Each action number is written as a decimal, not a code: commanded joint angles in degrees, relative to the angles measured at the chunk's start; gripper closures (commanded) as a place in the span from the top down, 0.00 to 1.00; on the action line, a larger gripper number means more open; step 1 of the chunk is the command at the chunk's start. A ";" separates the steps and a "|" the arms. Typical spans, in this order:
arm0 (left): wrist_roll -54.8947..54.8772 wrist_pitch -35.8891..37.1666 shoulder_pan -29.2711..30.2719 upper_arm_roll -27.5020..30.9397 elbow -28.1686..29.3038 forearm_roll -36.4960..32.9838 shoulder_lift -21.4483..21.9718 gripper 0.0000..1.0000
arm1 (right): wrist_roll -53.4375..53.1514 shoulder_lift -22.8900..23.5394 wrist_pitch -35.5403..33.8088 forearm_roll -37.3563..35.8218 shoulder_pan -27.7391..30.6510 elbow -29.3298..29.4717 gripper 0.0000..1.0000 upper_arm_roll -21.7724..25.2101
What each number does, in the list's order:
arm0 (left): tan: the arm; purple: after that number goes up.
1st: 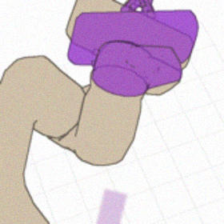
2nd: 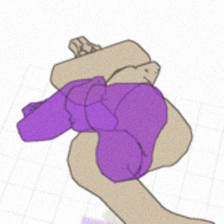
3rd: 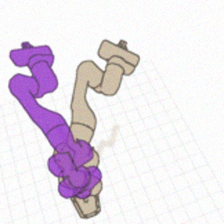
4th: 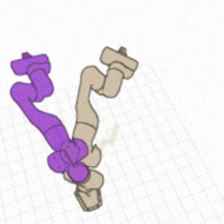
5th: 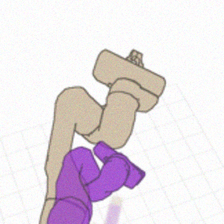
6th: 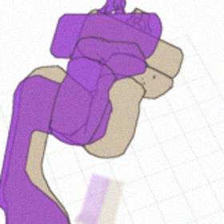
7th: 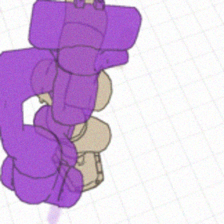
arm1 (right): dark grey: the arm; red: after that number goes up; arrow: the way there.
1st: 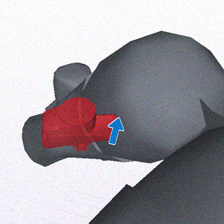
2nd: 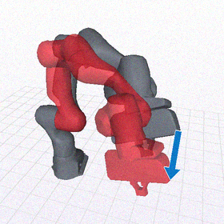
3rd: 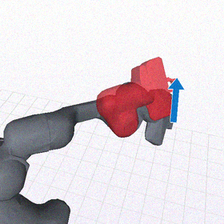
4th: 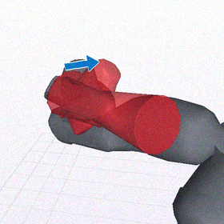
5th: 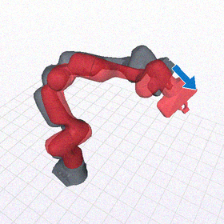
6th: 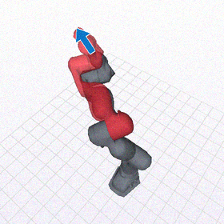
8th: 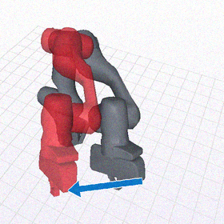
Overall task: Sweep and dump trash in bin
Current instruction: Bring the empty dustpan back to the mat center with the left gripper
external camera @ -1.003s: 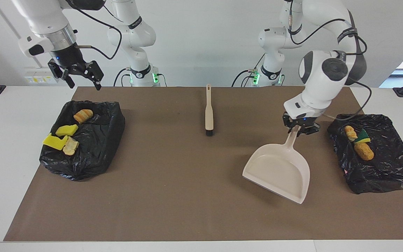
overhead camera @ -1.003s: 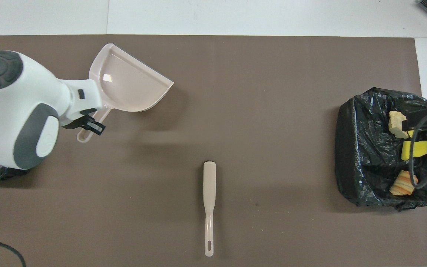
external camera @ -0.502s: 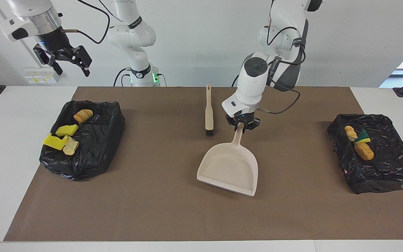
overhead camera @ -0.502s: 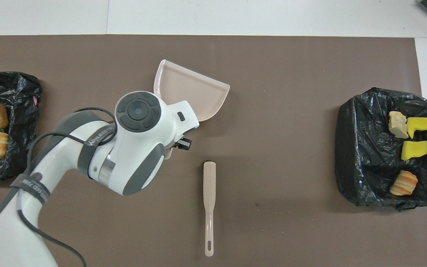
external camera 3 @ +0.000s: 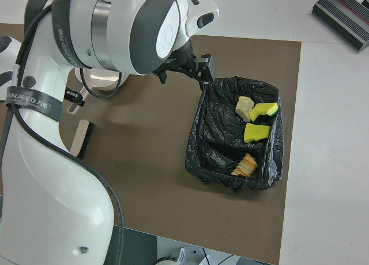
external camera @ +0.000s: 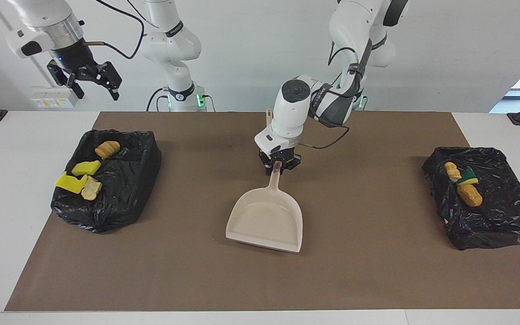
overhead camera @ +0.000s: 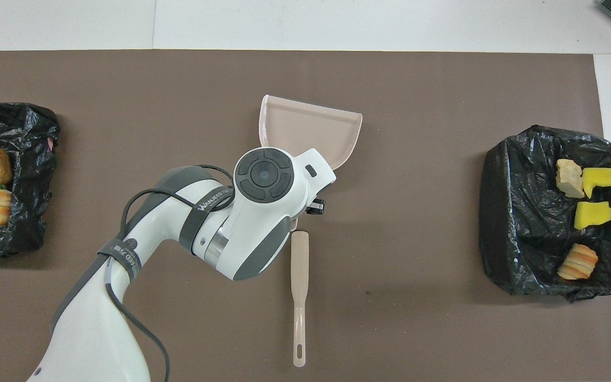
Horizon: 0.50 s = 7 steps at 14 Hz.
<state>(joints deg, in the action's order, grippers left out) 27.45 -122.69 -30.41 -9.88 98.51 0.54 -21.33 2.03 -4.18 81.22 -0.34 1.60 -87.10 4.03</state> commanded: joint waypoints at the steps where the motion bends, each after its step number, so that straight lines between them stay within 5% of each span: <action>1: 4.54 -1.67 -1.75 1.18 -2.45 0.86 -3.28 0.00 | 4.38 -1.62 0.70 -0.97 -0.02 -2.02 1.00 -0.43; 2: 5.58 -1.68 -1.76 1.18 -2.35 0.87 -3.19 0.00 | 4.39 -1.62 1.31 -0.89 -0.11 -2.28 1.00 -0.43; 3: 5.16 -2.37 -0.97 1.18 -2.27 0.87 -3.28 0.36 | 4.13 -1.62 2.01 -0.89 -0.11 -2.28 1.00 -0.43; 4: 6.20 -2.73 -0.96 1.18 -1.92 0.95 -3.02 0.99 | 4.12 -1.62 2.01 -0.89 -0.37 -2.28 1.00 -0.51; 7: 7.18 -0.63 0.26 1.18 -1.91 0.96 -0.39 1.00 | 4.39 -1.62 2.01 -0.80 -0.37 -2.28 1.00 -0.52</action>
<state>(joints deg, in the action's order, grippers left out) 33.84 -124.78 -30.82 -9.04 96.56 0.66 -24.03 4.70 -4.22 81.67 -0.34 1.23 -87.31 3.59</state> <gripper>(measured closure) 0.467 0.000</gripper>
